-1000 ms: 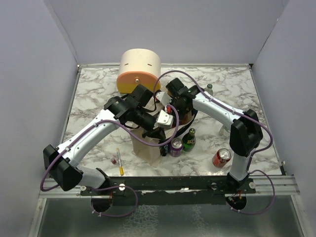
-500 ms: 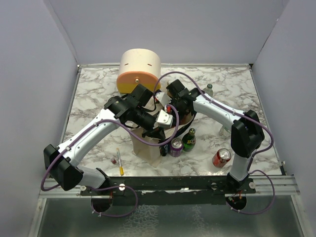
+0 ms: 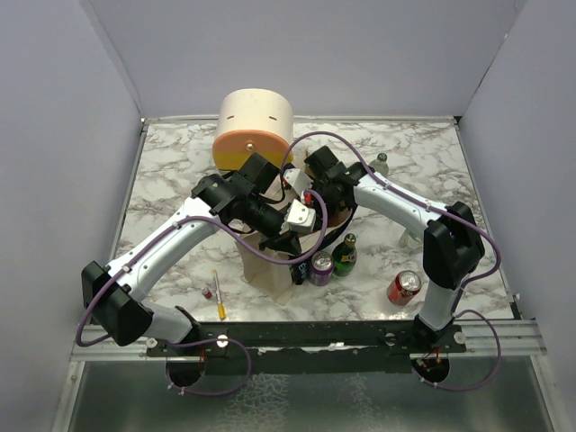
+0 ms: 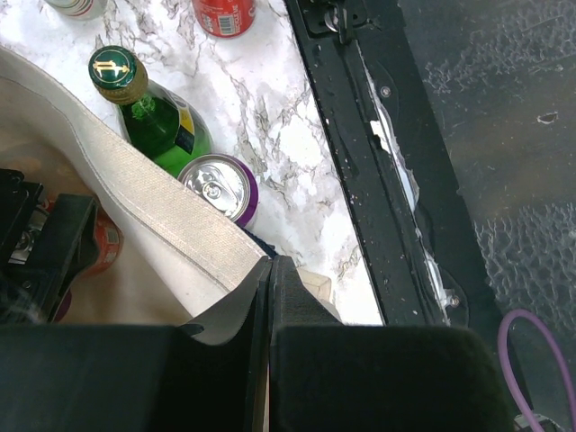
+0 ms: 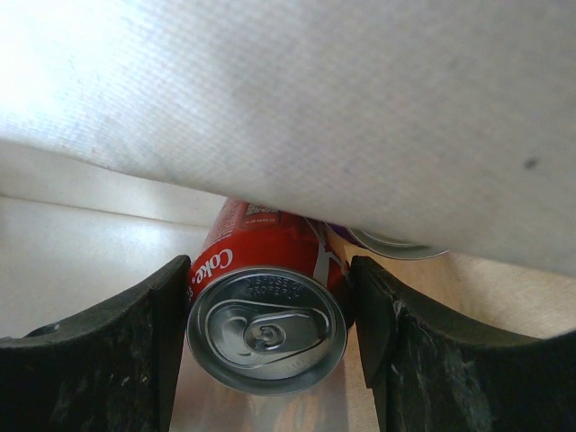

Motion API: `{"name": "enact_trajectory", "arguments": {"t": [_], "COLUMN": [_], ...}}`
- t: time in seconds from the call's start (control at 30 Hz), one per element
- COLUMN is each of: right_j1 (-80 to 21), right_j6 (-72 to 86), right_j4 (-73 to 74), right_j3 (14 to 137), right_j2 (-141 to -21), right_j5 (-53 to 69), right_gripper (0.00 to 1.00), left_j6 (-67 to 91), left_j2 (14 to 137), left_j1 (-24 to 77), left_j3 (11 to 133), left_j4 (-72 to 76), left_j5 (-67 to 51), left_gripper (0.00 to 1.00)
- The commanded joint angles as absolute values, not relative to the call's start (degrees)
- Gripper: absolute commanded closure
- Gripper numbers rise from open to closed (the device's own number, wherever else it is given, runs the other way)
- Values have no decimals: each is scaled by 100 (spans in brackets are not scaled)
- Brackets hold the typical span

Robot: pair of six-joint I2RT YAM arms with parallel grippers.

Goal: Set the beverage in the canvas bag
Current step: Place the drink in the canvas bag.

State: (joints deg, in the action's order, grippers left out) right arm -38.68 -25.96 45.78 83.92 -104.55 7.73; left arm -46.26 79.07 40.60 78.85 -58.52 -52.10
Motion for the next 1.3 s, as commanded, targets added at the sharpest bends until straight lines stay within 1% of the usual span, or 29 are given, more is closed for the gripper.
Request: {"name": "enact_trajectory", "arguments": {"t": [0.0,0.3,0.43,0.87,1.27], "right_j1": [-3806,-3806,-3806,-3806,-3803], "right_j6": [-2794,-2711,-2696,-2724,-2471], "right_j4": [4860,4799,4797,4695,4291], "right_j3": [8217,8236,8265,8416,8460], "right_j2": [-10491,-10424,-10379,-9793,-9086], "right_j5": [329,311,334,1025,1183], "right_gripper": [34,23,19,17,17], "left_j6": [-4786,-4780,-4775,-4789,-4684], "left_j2": [8007,7994,7981,7950,7879], "left_j1": [4025,4007,3999,3982,3946], "left_j3": [7954,7939,7928,7918,7890], "left_j4": [-5979,-5955,-5950,-5909,-5803], "left_j5": [-5169,-5166,-5159,-5133,-5104], "left_gripper": [100,100,100,100,100]}}
